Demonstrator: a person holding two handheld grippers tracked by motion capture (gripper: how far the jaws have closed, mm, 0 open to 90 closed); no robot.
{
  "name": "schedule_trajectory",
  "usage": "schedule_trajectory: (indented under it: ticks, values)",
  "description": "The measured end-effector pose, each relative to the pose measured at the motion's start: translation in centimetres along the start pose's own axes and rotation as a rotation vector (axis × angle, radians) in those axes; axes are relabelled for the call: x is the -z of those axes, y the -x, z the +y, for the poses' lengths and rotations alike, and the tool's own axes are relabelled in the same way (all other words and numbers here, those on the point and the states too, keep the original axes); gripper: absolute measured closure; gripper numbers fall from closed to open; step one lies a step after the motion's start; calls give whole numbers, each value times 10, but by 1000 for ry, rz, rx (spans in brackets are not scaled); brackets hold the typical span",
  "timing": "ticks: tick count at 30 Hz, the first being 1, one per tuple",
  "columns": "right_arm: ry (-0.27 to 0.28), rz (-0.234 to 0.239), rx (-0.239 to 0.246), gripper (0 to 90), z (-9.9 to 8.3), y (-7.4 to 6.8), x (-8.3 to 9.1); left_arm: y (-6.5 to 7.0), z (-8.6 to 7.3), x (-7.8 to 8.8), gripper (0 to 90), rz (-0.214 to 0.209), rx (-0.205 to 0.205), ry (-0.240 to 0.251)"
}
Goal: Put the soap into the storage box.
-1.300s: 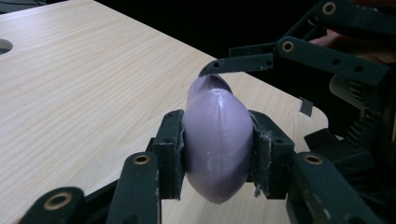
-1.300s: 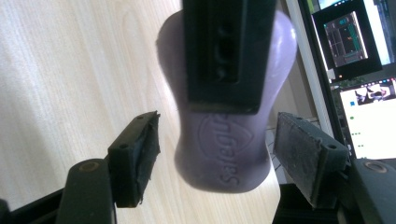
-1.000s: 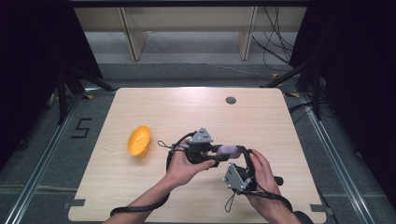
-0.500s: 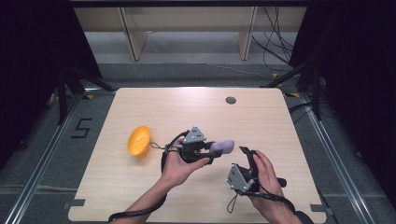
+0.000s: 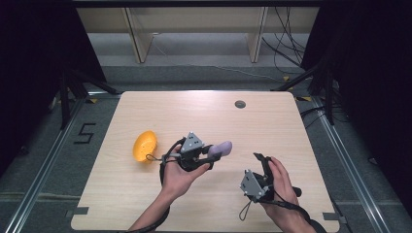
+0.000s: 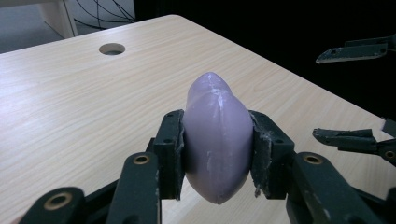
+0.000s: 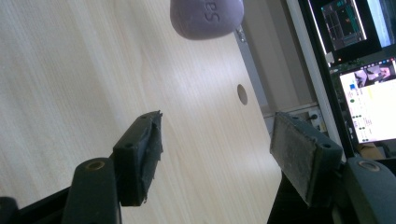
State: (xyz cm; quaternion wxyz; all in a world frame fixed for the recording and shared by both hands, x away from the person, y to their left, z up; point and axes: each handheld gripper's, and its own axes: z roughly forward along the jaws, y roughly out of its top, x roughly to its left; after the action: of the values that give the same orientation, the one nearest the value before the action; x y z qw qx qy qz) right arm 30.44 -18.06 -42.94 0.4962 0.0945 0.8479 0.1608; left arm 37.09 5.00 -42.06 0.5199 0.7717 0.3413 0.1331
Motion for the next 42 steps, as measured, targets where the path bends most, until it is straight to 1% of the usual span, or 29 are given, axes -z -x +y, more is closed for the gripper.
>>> schedule_trajectory:
  ticks: [1, 2, 3, 6, 7, 8, 9, 10, 11, 12, 13, 14, 15, 16, 17, 18, 19, 20, 21, 24, 27, 29, 30, 32, 33, 36, 37, 40, 42]
  values:
    - [-7, 2, -15, 348, -1, -1, 0, 0, -1, 1, 590, 11, -1, -2]
    - [-18, 10, -56, 348, -1, -3, 0, 1, -1, 1, 590, 17, -8, -2]
    - [-21, 10, -68, 348, -2, -3, 1, 1, -2, 2, 590, 14, -21, 2]
    - [-24, 9, -74, 349, -4, -3, 1, 2, -4, 4, 590, 37, -13, 3]
    - [-24, 9, -74, 349, -4, -3, 0, 2, -5, 4, 590, 30, -3, 9]
    - [-24, 9, -77, 349, -5, -3, 0, 2, -5, 5, 590, 35, -26, 10]
    - [-23, 14, -81, 349, -5, -3, 0, 3, -6, 5, 590, 49, -17, 9]
    - [-25, 9, -83, 351, -6, -2, 0, 3, -6, 6, 590, 54, -29, 10]
    - [-37, 10, -125, 353, -5, -4, 0, 3, -6, 7, 590, 58, -36, 12]
    - [-24, 13, -94, 355, -8, -2, -1, 4, -7, 8, 590, 65, -27, 21]
    - [-23, 13, -99, 357, -9, -1, -1, 3, -7, 8, 590, 63, -54, 43]
    - [-30, 19, -163, 356, -9, -4, -2, 3, -8, 8, 590, 64, -49, 52]
    - [-37, 22, -187, 357, -10, -5, -2, 3, -8, 9, 590, 68, -61, 53]
    - [-18, 24, -135, 357, -12, -2, -3, 4, -8, 10, 590, 71, -48, 51]
    - [-19, 26, -154, 357, -12, -2, -3, 4, -10, 10, 590, 69, -36, 61]
    - [-17, 13, -151, 357, -13, -1, -3, 5, -10, 11, 591, 77, -40, 55]
    - [-15, 18, -175, 357, -14, -1, -3, 5, -11, 12, 591, 79, -36, 52]
    - [-19, 19, -178, 358, -14, -1, -3, 5, -12, 12, 590, 86, -31, 54]
    - [-19, 22, -183, 358, -14, 0, -3, 5, -13, 12, 590, 92, -38, 53]
    - [-18, 25, -195, 358, -15, 0, -3, 5, -16, 12, 590, 93, -32, 63]
    - [-19, 24, -202, 358, -16, 1, -3, 7, -20, 13, 590, 114, -24, 51]
    - [-19, 25, -205, 357, -16, 1, -3, 8, -21, 14, 590, 122, -22, 51]
    - [-16, 22, -188, 357, -16, 2, -3, 8, -22, 14, 590, 118, -22, 54]
    - [-13, 32, -181, 357, -16, 3, -4, 8, -23, 17, 590, 132, -18, 55]
    - [-13, 31, -182, 358, -17, 3, -4, 7, -23, 18, 590, 132, -28, 57]
    - [-17, 21, -190, 358, -17, 2, -4, 7, -24, 21, 590, 148, -27, 60]
    - [-17, 22, -191, 358, -17, 2, -3, 7, -25, 22, 590, 158, -38, 57]
    - [-17, 20, -190, 358, -17, 3, -4, 6, -26, 24, 590, 159, -26, 65]
    - [-14, 20, -190, 358, -17, 3, -4, 4, -27, 26, 590, 180, -31, 63]
